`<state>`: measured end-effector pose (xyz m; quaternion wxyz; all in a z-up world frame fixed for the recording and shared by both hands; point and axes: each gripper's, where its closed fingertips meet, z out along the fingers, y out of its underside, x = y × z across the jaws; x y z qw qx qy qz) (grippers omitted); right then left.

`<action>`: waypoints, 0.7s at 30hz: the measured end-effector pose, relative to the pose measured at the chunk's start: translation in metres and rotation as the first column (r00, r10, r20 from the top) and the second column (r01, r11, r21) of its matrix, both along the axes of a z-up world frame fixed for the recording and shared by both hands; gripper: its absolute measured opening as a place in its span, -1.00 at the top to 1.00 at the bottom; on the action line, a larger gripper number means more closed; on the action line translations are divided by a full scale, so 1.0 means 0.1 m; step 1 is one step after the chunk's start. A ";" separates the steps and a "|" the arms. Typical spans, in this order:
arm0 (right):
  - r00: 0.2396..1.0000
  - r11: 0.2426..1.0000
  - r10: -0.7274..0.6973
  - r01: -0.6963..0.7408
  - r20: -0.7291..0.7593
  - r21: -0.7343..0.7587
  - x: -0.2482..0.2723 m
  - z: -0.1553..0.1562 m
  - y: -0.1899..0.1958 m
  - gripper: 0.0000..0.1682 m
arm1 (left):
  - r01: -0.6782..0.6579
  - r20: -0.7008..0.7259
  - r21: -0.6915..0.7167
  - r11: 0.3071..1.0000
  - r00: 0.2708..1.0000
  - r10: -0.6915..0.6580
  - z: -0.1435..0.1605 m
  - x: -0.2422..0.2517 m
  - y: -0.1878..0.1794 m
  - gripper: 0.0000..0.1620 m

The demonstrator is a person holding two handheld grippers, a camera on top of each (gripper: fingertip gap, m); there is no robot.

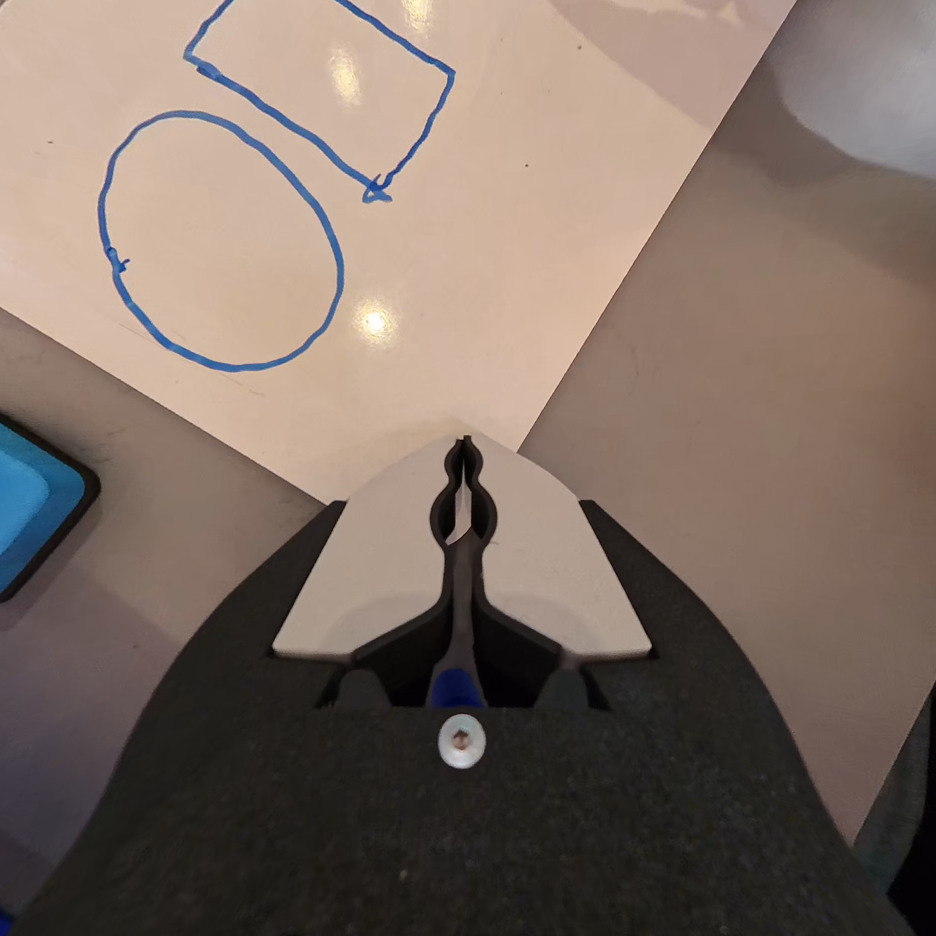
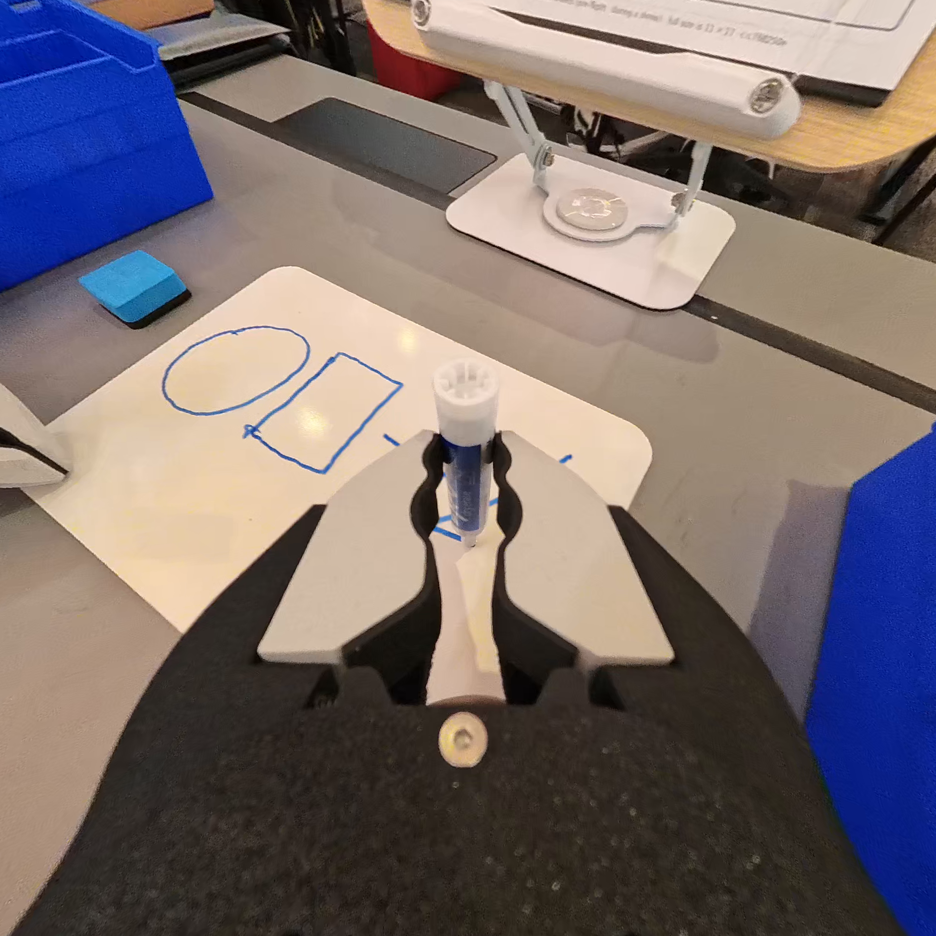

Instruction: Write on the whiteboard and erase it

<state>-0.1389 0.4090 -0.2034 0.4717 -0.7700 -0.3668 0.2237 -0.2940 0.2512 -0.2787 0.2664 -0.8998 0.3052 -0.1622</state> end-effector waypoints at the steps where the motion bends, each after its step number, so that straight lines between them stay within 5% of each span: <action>1: 1.000 1.000 -0.008 0.008 0.000 -0.004 0.04 0.00 0.02 0.78 | 0.000 0.001 0.000 1.000 1.000 0.000 0.00 0.00 0.00 1.00; 21: 0.994 0.994 -0.104 0.104 -0.016 -0.032 0.56 0.00 0.23 0.78 | 0.005 -0.002 -0.002 1.000 1.000 -0.005 0.00 0.04 -0.01 1.00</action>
